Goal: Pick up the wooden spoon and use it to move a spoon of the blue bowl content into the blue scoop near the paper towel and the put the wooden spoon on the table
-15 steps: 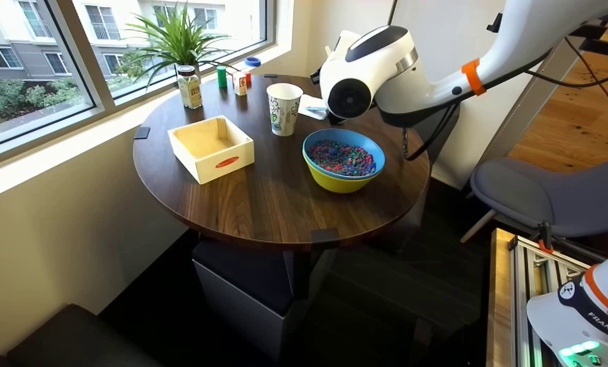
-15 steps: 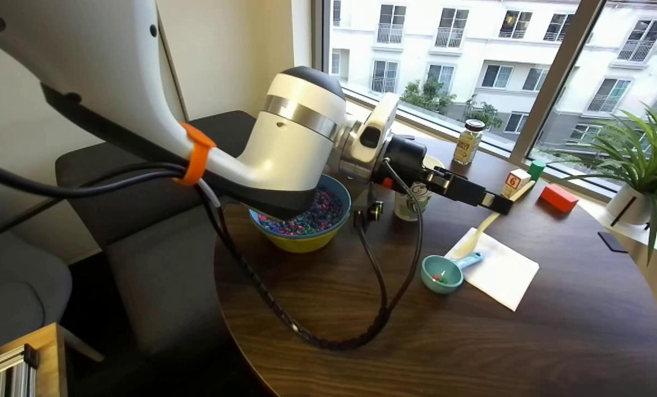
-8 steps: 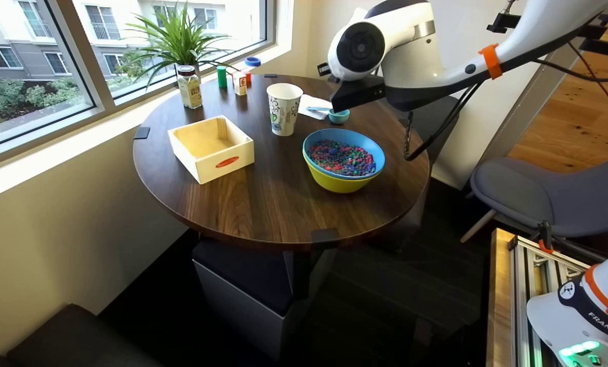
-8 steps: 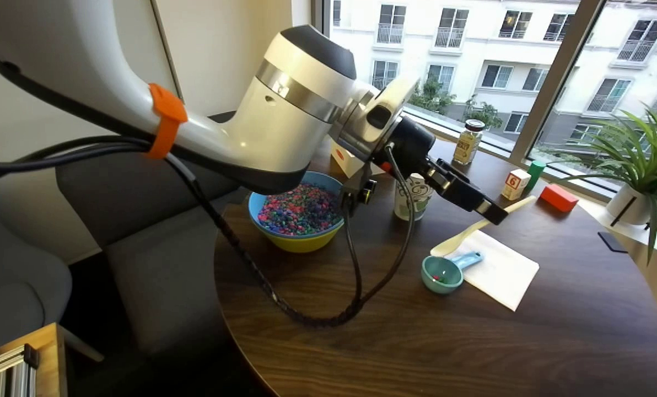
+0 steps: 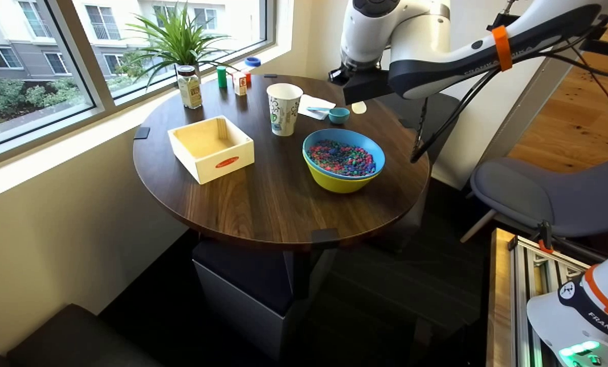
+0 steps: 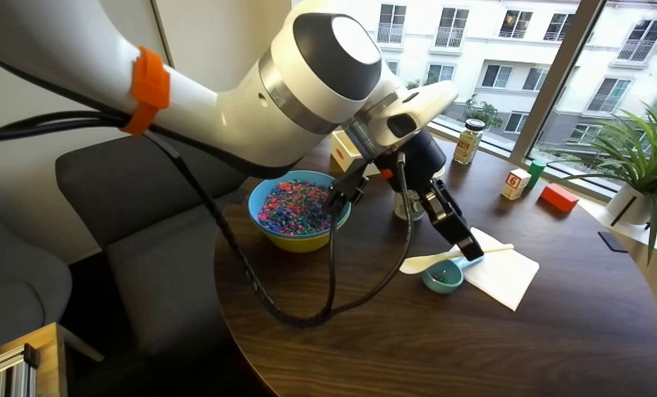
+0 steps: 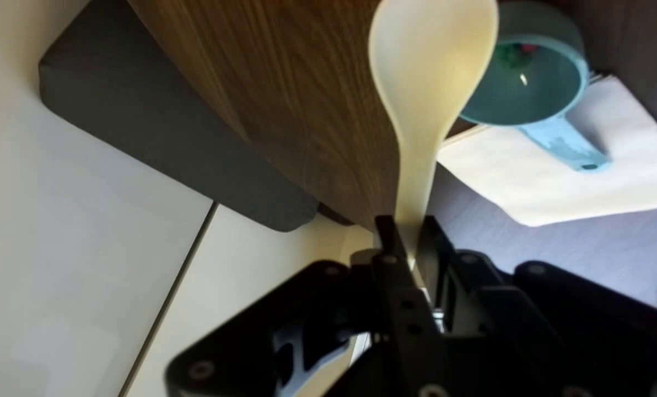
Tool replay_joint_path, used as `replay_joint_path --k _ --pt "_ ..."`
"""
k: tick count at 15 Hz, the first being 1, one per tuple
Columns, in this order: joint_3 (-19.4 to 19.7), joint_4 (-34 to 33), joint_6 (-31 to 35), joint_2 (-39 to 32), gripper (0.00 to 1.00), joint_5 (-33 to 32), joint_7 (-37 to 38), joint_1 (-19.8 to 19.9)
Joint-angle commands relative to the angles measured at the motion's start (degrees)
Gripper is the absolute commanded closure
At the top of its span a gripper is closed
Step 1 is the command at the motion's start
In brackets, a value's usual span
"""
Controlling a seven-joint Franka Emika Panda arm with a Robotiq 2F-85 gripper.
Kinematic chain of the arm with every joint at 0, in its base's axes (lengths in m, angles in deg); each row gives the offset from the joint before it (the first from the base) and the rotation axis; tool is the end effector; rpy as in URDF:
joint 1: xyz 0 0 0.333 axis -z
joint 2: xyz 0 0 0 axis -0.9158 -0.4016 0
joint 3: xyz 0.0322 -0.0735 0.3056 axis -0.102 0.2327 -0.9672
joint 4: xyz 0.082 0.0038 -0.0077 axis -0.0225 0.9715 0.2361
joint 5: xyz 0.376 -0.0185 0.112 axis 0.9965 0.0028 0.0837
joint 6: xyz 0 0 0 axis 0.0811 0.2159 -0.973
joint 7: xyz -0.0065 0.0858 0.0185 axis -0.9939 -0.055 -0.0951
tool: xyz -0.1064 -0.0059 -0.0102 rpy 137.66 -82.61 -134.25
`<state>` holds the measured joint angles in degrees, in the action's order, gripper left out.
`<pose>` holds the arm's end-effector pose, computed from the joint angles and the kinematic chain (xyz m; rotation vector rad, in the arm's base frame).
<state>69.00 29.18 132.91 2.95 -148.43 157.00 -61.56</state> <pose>0.6238 -0.0815 0.4217 2.2525 -0.8856 0.7674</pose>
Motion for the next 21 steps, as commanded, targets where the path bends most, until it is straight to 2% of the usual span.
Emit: replay_joint_path --k 1,11,15,21 --pt "1.4 2.2 0.2 2.1 0.97 8.4 -5.2 -0.1" --pt "3.5 5.1 -1.6 2.3 0.97 22.2 -13.0 -0.9" --pt "4.0 5.4 -4.4 2.2 0.97 25.3 -12.5 -1.3" --pt "4.7 7.0 -3.0 2.2 0.97 26.1 -11.7 -1.4"
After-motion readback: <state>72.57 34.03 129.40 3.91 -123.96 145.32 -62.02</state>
